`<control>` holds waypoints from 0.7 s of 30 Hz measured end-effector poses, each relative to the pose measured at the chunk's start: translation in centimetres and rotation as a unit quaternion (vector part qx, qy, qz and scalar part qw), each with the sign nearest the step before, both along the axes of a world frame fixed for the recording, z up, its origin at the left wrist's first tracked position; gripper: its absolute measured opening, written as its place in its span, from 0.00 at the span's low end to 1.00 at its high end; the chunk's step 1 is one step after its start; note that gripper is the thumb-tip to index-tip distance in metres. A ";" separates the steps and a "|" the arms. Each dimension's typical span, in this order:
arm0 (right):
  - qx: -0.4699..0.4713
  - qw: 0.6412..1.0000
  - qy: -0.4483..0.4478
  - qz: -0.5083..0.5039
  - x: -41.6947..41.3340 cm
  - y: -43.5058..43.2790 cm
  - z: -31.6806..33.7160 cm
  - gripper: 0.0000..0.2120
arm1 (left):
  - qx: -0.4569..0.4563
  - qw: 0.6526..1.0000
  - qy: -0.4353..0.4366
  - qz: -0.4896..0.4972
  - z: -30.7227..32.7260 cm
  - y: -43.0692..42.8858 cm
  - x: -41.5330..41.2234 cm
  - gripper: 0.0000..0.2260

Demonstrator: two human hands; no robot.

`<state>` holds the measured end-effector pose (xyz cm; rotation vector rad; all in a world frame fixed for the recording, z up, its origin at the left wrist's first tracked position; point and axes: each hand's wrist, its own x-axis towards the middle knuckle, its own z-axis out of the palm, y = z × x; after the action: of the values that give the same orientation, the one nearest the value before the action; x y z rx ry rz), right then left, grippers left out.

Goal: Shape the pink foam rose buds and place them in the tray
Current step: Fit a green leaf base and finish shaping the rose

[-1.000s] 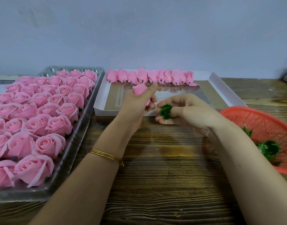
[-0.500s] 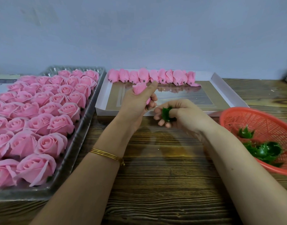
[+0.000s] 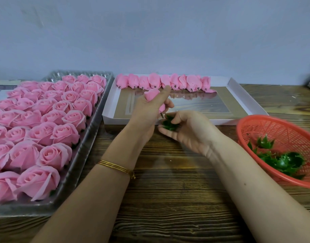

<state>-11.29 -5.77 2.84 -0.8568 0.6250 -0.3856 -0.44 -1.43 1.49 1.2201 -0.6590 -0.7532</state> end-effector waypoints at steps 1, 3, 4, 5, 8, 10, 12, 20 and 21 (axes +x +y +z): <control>0.007 1.000 -0.010 0.002 0.0 0.1 0.0 0.13 | 0.005 1.000 -0.004 -0.002 0.0 -0.1 -0.1 0.18; 0.021 0.999 -0.032 0.002 0.1 0.2 -0.1 0.15 | 0.013 1.000 -0.014 -0.003 0.0 -0.1 -0.2 0.16; 0.028 0.999 -0.041 0.001 0.1 0.2 -0.1 0.15 | 0.015 1.000 -0.020 -0.005 0.0 -0.1 -0.2 0.16; 0.034 0.998 -0.050 0.001 0.1 0.2 -0.2 0.15 | 0.017 0.999 -0.027 -0.008 0.0 -0.1 -0.2 0.16; 0.037 0.997 -0.069 0.007 0.1 0.2 -0.3 0.20 | 0.025 0.998 -0.057 -0.016 0.0 0.0 -0.3 0.16; 0.022 0.997 -0.074 0.013 0.2 0.2 -0.3 0.26 | 0.026 0.996 -0.079 -0.013 -0.2 -0.1 -0.4 0.18; 0.003 0.997 -0.073 0.021 0.3 0.1 -0.3 0.30 | 0.024 0.995 -0.094 -0.014 -0.3 -0.1 -0.6 0.20; -0.038 0.997 -0.054 0.041 0.1 -0.5 -0.9 0.22 | 0.036 0.994 -0.098 -0.013 -0.3 0.0 -0.5 0.19; -0.039 0.997 -0.054 0.041 0.1 -0.6 -1.0 0.20 | 0.038 0.995 -0.094 -0.015 -0.3 0.1 -0.5 0.19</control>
<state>-11.21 -6.33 1.82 -0.9263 0.4768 -0.3806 -0.96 -1.38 1.23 1.3637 -0.8108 -0.6990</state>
